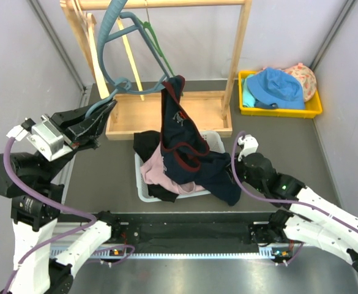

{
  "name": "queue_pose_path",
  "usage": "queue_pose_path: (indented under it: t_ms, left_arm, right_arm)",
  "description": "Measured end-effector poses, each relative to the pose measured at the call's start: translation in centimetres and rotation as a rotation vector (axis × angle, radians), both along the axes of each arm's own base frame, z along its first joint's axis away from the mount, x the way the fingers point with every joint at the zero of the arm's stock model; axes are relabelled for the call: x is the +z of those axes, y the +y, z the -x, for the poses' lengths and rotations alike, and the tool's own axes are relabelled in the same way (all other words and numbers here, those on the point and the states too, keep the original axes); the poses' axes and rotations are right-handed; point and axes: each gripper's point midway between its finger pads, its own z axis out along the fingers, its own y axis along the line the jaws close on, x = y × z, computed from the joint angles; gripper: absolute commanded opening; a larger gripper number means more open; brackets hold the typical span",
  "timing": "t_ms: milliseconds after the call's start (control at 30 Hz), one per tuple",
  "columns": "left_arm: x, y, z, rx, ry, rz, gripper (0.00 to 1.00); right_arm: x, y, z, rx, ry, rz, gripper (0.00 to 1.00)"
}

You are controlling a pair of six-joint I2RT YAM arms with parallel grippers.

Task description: Remove the tank top from the hanger

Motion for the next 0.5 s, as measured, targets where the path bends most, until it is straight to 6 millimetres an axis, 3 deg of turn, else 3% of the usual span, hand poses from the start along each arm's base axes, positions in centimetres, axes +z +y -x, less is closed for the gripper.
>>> queue_pose_path:
  t_ms: [167, 267, 367, 500]
  left_arm:
    - [0.0, 0.0, 0.0, 0.001, -0.002, 0.0, 0.01]
    - [-0.1, 0.0, 0.2, -0.001, -0.005, 0.0, 0.01]
    - [-0.1, 0.1, 0.4, -0.001, -0.009, 0.001, 0.01]
    - [0.0, 0.2, 0.5, -0.001, -0.012, 0.002, 0.01]
  right_arm:
    - [0.1, 0.0, 0.0, 0.007, -0.007, 0.009, 0.0]
    - [1.4, 0.2, -0.3, 0.028, -0.042, 0.017, 0.0]
    - [5.9, 1.4, -1.4, 0.066, -0.126, -0.016, 0.0]
    - [14.2, 4.7, -3.1, 0.143, -0.271, -0.128, 0.0]
